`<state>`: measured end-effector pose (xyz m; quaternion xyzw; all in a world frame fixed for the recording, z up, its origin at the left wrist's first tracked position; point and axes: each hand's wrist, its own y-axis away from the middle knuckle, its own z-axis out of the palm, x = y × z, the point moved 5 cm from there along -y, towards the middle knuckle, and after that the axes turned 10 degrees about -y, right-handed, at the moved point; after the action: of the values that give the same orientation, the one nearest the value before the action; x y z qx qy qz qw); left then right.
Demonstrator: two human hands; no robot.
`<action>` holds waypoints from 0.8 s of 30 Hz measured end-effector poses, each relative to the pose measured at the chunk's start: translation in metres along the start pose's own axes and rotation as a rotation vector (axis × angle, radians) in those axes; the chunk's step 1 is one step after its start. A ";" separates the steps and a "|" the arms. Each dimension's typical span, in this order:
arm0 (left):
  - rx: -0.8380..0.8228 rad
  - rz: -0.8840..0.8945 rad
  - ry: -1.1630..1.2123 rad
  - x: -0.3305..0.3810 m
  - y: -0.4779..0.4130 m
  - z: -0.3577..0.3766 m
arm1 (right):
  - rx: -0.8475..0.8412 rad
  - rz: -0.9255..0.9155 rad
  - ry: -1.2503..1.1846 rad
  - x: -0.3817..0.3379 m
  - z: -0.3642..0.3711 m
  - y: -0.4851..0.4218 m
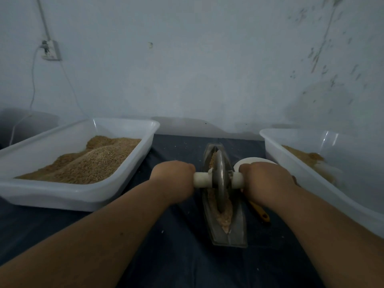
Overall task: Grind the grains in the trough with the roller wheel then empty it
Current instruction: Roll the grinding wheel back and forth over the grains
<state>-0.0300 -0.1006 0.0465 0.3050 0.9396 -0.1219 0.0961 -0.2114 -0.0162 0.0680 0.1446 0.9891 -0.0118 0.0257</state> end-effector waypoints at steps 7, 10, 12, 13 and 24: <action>0.052 -0.050 -0.024 -0.007 -0.065 0.004 | 0.086 -0.051 -0.004 0.004 -0.002 -0.048; 0.071 -0.084 -0.002 -0.012 -0.085 0.007 | 0.140 -0.064 0.049 0.002 -0.009 -0.068; 0.048 -0.091 0.028 -0.016 -0.092 0.013 | 0.171 -0.098 0.096 -0.001 -0.012 -0.077; 0.038 -0.090 0.038 -0.017 -0.093 0.016 | 0.184 -0.111 0.117 -0.003 -0.012 -0.079; 0.083 -0.047 -0.069 0.001 -0.041 0.001 | 0.019 -0.008 -0.064 0.003 0.000 -0.022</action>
<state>-0.0549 -0.1324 0.0519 0.2822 0.9367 -0.1736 0.1128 -0.2210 -0.0361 0.0679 0.1404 0.9882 -0.0259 0.0560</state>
